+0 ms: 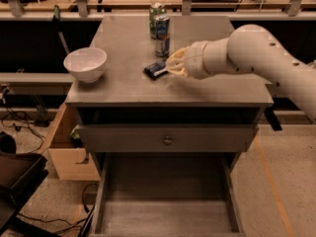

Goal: Pick rxbar blueberry from white bowl and place on counter

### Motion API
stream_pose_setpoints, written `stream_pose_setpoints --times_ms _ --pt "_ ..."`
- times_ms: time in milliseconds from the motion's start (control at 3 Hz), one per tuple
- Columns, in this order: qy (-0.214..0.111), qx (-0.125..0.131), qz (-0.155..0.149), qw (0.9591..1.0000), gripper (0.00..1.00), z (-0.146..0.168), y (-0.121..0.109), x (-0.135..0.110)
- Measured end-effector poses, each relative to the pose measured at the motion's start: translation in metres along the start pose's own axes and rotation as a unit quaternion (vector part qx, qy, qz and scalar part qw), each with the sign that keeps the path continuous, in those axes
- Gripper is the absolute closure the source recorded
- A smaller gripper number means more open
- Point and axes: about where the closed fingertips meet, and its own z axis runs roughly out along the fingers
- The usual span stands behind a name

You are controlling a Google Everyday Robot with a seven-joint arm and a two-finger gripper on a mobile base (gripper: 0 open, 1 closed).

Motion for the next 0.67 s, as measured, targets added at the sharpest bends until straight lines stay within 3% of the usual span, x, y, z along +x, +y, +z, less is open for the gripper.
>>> stream_pose_setpoints --times_ms 333,667 --pt "-0.011 -0.024 0.02 0.9995 0.79 0.0403 0.0388 0.0023" --pt "-0.012 -0.027 0.023 0.9993 0.49 0.0405 0.0371 -0.0015"
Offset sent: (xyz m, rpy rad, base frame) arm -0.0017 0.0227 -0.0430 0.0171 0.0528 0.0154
